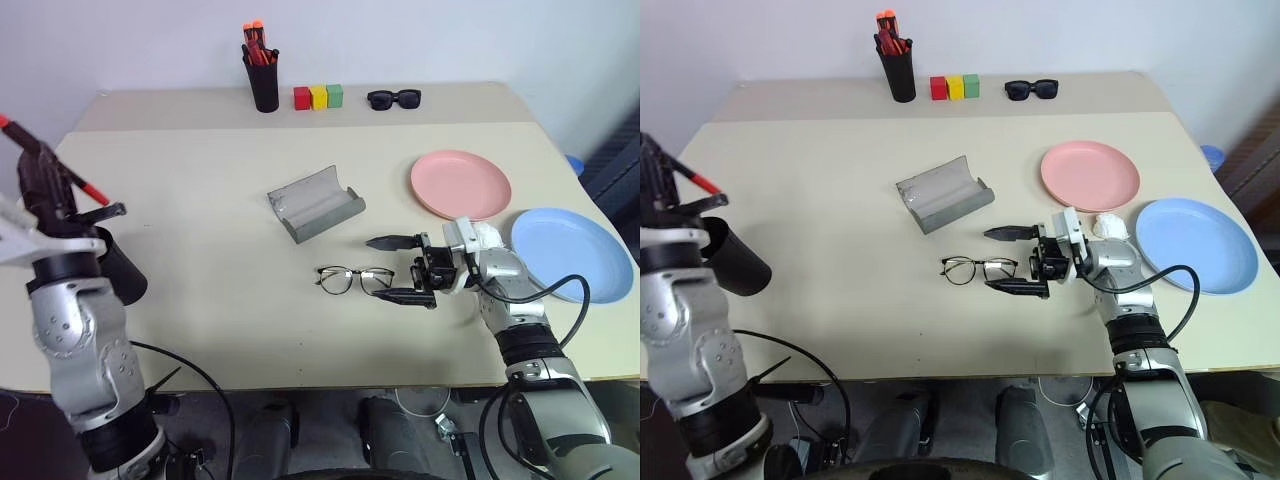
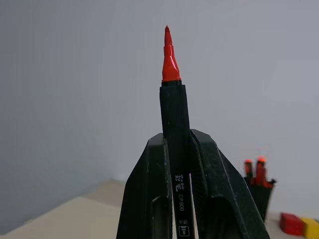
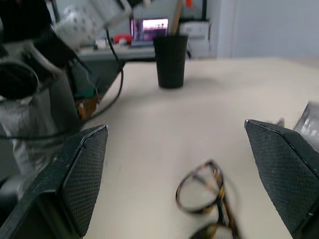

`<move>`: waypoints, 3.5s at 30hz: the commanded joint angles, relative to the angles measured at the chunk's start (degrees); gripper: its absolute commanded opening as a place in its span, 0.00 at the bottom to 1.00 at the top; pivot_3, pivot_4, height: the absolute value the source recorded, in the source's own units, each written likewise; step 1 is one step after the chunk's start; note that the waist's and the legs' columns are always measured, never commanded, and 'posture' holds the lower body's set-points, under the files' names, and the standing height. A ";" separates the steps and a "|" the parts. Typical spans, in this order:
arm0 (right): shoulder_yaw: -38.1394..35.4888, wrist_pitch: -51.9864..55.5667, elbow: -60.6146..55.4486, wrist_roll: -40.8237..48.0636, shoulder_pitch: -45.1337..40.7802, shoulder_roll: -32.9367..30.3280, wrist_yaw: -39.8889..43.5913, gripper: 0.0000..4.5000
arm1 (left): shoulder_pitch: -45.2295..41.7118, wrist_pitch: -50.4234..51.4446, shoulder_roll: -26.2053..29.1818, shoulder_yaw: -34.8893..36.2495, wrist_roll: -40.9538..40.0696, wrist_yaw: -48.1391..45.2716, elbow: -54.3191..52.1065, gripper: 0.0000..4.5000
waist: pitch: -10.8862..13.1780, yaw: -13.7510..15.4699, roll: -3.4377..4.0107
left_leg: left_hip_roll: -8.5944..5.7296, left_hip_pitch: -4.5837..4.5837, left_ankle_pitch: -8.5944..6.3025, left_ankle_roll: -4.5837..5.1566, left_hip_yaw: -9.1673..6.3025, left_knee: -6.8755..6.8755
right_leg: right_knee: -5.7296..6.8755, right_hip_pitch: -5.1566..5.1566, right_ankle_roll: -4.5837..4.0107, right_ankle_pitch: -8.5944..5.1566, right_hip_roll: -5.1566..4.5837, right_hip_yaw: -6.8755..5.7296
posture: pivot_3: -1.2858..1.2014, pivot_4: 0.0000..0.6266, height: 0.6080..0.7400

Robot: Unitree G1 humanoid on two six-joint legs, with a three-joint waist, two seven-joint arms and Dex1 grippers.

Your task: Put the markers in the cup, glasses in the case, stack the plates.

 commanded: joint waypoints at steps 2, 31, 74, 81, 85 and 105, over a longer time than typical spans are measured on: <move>0.24 -1.41 1.05 2.31 -1.85 -0.17 0.22 1.00 | 2.48 -2.34 1.44 2.51 -1.19 0.25 -3.91 0.01 | 0.00 0.15 0.00 | 0.00 0.00 0.00 0.00 -0.01 0.02 | 0.00 0.02 0.00 0.00 0.01 0.00 | 0.52 0.24 1.00; -1.49 3.56 -1.76 5.57 -4.15 3.30 0.13 1.00 | 4.75 -9.29 1.31 0.44 11.09 7.21 4.30 0.01 | 0.00 0.08 0.00 | 0.02 0.05 -0.01 0.01 -0.03 0.01 | -0.04 0.09 -0.02 -0.01 0.04 -0.01 | 0.52 0.24 1.00; -5.56 16.00 -13.38 4.79 -4.47 2.88 -15.44 1.00 | -1.95 -6.18 2.21 -8.02 0.24 1.02 7.07 0.98 | 0.00 0.26 0.00 | 0.01 -0.03 -0.01 0.02 -0.08 -0.03 | -0.22 0.07 -0.01 -0.01 0.03 -0.04 | 0.52 0.24 1.00; -9.87 15.44 -20.40 0.26 -0.84 2.26 -30.92 1.00 | -12.58 15.75 5.43 -14.27 -13.70 -2.73 7.97 0.98 | 0.01 0.29 -0.02 | 0.01 -0.05 -0.01 0.03 -0.13 -0.06 | -0.24 0.06 -0.01 -0.01 0.07 -0.07 | 0.52 0.24 1.00; -12.35 16.65 -25.81 -4.44 2.43 0.49 -42.34 1.00 | -21.70 26.18 7.83 -18.60 -17.38 -5.30 10.86 0.98 | 0.06 0.27 -0.09 | -0.01 -0.10 -0.01 0.03 -0.16 -0.04 | -0.27 0.05 0.00 -0.01 0.06 -0.09 | 0.52 0.24 1.00; -15.60 35.52 -43.01 -2.75 17.79 -13.26 -46.47 1.00 | -49.15 32.31 24.69 -45.72 0.31 -43.19 49.25 0.98 | 0.22 0.27 -0.24 | 0.01 -0.18 -0.06 0.14 -0.09 -0.19 | -0.67 0.07 0.02 -0.01 0.09 -0.09 | 0.52 0.24 1.00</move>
